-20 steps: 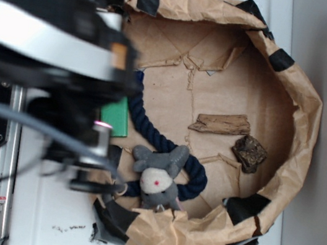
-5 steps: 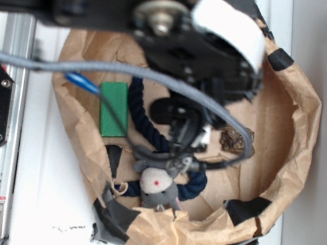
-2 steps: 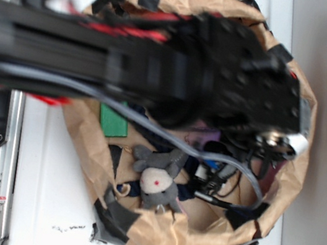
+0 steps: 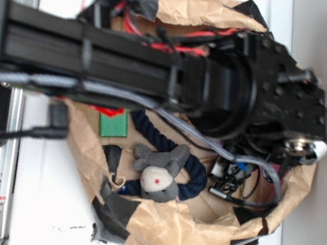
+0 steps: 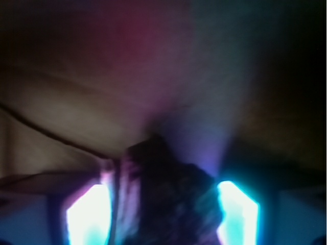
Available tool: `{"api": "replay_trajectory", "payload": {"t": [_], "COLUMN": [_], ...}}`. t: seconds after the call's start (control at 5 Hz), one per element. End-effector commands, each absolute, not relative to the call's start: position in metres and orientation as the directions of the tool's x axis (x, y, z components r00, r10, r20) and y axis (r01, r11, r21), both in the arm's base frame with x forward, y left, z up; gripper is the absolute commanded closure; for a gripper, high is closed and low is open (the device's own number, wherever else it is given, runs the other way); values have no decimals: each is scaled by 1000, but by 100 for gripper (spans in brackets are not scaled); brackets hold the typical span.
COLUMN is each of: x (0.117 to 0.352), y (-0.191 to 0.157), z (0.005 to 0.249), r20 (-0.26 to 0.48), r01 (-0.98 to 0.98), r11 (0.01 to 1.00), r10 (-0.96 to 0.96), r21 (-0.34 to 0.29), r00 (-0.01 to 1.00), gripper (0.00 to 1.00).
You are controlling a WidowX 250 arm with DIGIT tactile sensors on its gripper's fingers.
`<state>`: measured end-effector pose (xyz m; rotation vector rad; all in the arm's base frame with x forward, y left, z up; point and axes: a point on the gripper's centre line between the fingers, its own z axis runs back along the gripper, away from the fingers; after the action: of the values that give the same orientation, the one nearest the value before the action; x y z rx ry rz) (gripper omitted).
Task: Grab the rock.
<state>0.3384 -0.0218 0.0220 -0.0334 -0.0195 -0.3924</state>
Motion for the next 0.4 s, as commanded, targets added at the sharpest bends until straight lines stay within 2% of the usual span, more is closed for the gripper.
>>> {"api": "replay_trajectory", "payload": {"t": [0.0, 0.2], "x": [330, 321], "y": [-31, -26], "z": [50, 82], "r20": [83, 120], "r01": [426, 389], "r11": [905, 921], "r10": [-425, -388], "r21": [6, 19], "r00": [902, 914], "gripper": [100, 100]}}
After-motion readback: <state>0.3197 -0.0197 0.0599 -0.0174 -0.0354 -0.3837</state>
